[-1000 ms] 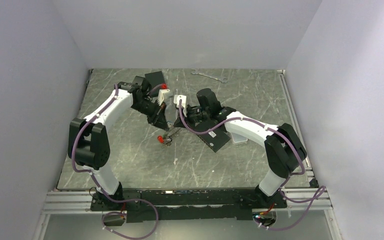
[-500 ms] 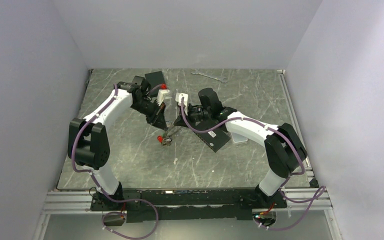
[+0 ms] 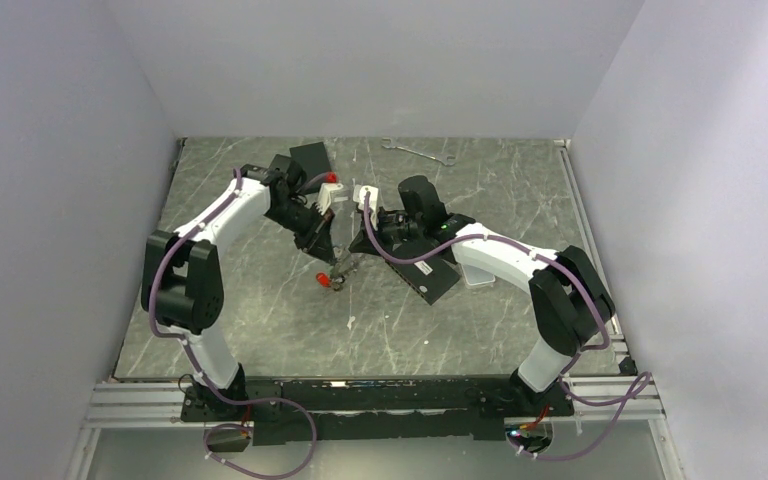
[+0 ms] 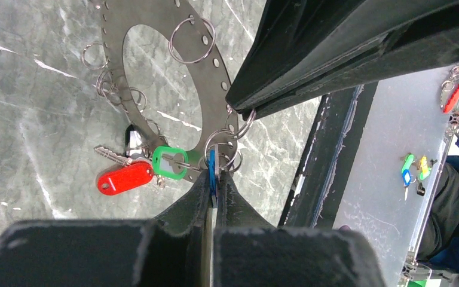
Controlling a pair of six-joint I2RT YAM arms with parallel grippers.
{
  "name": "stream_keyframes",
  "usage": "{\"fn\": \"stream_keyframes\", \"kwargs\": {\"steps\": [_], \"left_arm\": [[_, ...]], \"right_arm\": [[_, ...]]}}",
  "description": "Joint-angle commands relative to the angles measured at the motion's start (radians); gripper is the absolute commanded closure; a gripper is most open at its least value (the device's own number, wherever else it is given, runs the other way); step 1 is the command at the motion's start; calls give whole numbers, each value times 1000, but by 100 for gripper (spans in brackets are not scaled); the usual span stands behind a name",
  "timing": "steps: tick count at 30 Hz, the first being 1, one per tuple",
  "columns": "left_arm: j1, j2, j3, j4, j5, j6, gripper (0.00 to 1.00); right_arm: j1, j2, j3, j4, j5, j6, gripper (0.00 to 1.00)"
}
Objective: Remove the keys from the keyring
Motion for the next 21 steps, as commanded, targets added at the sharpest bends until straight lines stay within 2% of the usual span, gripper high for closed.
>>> {"fn": "stream_keyframes", "kwargs": {"steps": [1, 21], "left_arm": [[1, 12, 19, 5, -28, 5, 100], [-33, 53, 54, 1, -31, -8, 100]], "right_arm": [[-11, -44, 0, 7, -29, 5, 100], [-12, -39, 8, -33, -131, -32, 100]]}}
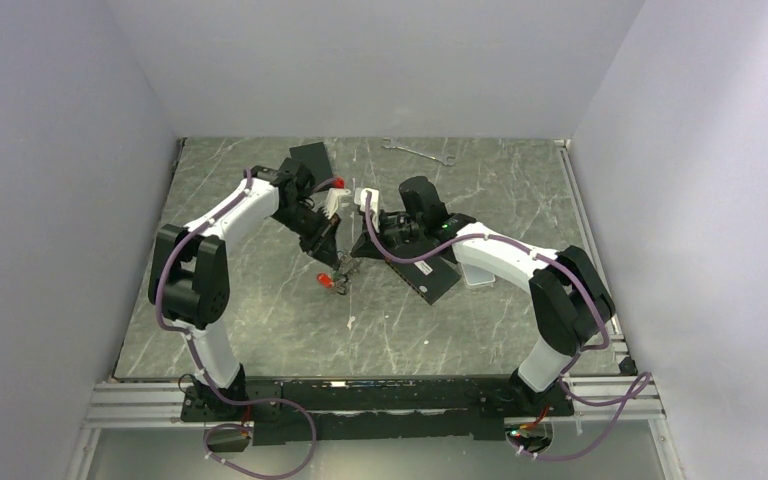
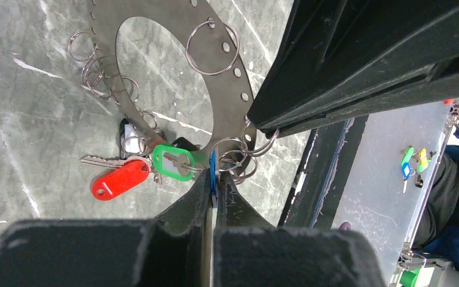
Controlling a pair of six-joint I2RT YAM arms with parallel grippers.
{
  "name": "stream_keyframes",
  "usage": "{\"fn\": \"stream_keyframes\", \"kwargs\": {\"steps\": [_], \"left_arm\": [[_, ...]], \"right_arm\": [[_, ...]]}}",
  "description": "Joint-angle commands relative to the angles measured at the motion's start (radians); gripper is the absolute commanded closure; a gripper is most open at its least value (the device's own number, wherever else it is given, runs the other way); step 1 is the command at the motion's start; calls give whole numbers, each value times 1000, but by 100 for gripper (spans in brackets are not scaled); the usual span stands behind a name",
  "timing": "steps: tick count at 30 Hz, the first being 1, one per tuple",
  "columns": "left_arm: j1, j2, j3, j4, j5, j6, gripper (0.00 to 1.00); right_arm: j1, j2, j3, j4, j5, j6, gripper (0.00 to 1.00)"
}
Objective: Remove the keys from the keyring
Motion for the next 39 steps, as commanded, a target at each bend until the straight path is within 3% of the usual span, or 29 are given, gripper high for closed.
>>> {"fn": "stream_keyframes", "kwargs": {"steps": [1, 29, 39], "left_arm": [[3, 8, 52, 0, -3, -5, 100], [8, 2, 112, -14, 43, -22, 100], [8, 14, 73, 1, 29, 2, 100]], "right_arm": [[-6, -37, 8, 8, -86, -40, 100], [-5, -23, 26, -155, -169, -214, 100], [-6, -27, 33, -134, -203, -164, 100]]}}
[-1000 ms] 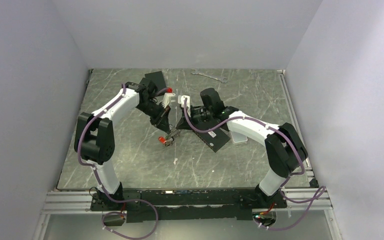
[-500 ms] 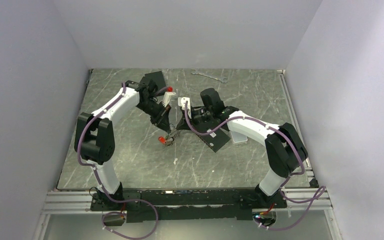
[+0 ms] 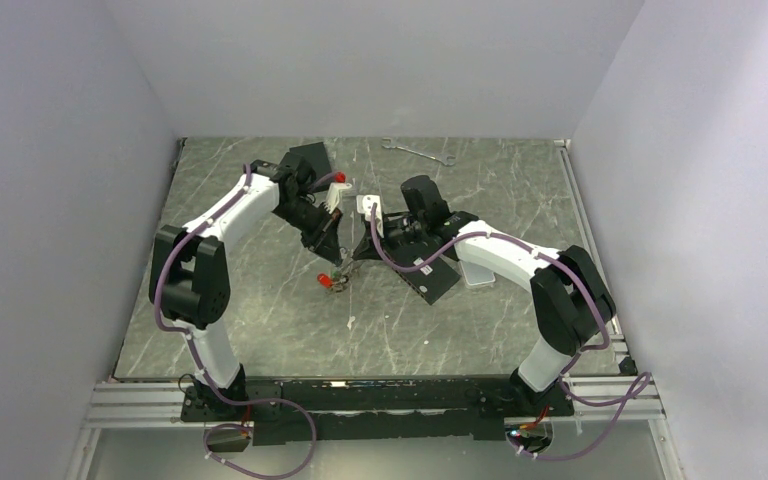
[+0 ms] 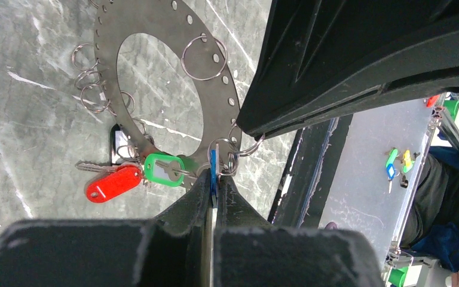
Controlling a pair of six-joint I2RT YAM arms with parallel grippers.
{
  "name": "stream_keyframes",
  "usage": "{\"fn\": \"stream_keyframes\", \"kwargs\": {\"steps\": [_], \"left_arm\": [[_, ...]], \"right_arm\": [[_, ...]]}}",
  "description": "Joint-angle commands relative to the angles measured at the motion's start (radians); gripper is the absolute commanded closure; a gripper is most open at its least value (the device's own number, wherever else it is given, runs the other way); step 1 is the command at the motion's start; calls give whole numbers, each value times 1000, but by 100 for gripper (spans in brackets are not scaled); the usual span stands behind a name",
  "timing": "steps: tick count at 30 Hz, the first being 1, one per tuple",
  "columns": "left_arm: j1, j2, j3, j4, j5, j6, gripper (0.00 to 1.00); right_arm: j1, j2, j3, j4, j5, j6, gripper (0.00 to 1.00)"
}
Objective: Remove the keys from the keyring
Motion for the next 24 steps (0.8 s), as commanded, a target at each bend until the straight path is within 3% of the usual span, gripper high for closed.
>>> {"fn": "stream_keyframes", "kwargs": {"steps": [1, 24], "left_arm": [[13, 13, 8, 55, -1, 22, 100], [4, -20, -50, 74, 28, 82, 100]], "right_arm": [[4, -26, 27, -62, -109, 37, 100], [-21, -15, 33, -43, -203, 102, 100]]}}
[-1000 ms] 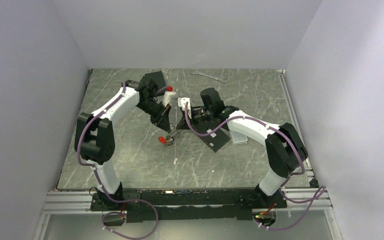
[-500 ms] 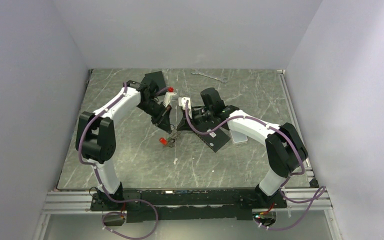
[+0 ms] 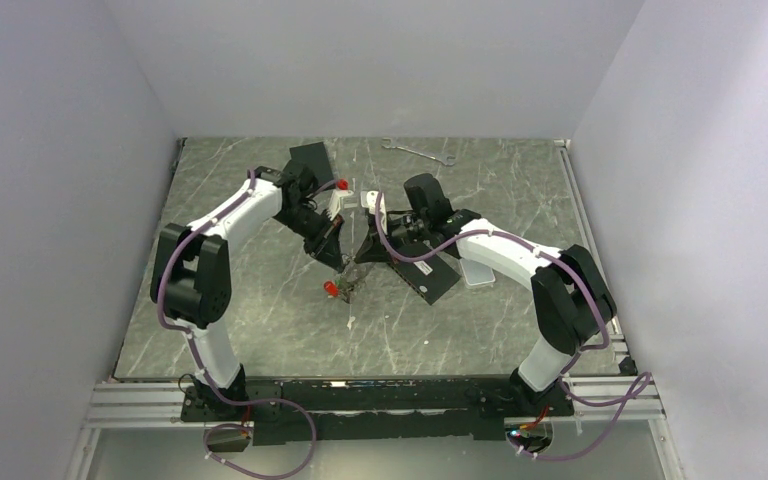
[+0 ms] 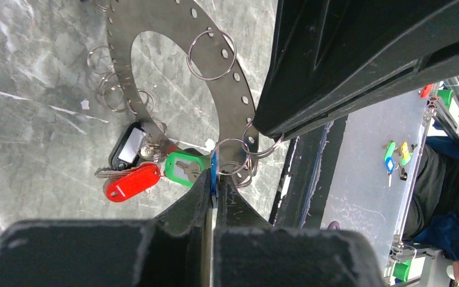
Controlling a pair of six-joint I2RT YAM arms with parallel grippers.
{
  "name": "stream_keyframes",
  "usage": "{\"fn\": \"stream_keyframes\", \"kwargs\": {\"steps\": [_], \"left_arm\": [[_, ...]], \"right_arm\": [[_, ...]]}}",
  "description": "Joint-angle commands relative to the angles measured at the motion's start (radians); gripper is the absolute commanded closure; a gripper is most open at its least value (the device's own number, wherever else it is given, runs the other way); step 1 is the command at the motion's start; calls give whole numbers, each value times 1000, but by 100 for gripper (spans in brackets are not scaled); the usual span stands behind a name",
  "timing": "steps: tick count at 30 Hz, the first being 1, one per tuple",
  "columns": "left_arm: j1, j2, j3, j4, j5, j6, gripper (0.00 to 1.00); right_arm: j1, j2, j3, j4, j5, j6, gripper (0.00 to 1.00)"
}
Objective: Remove the keys from the keyring
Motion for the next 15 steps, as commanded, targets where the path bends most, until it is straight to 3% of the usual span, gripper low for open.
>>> {"fn": "stream_keyframes", "kwargs": {"steps": [1, 15], "left_arm": [[12, -28, 7, 47, -8, 37, 100], [13, -67, 55, 45, 22, -1, 100]], "right_arm": [[2, -16, 30, -27, -133, 4, 100], [24, 10, 51, -148, -106, -127, 100]]}}
